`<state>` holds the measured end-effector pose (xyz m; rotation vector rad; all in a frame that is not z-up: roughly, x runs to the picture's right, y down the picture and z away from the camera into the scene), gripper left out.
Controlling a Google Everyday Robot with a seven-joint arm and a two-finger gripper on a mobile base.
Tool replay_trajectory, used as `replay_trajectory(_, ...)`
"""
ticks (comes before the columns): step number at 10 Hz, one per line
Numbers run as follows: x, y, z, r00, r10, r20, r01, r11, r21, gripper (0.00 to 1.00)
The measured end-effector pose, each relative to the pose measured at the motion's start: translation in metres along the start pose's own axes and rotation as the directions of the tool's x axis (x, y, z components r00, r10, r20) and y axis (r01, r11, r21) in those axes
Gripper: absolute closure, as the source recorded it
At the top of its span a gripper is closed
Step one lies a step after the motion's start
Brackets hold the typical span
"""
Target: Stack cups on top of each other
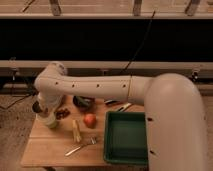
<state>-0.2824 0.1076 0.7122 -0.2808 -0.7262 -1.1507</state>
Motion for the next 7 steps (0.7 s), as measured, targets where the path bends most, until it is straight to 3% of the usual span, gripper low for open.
replay_trajectory(2, -0.0003, 0.0041, 0.0087, 1.0, 0.008, 0.013, -0.008, 1.0, -0.005, 0.34)
replay_trajectory(4, -0.0034, 0.0063, 0.0138, 0.999, 0.012, 0.032, -0.012, 1.0, 0.001, 0.21)
replay_trajectory(7, -0.0018, 0.0065, 0.0129, 1.0, 0.012, 0.028, -0.012, 1.0, 0.002, 0.2)
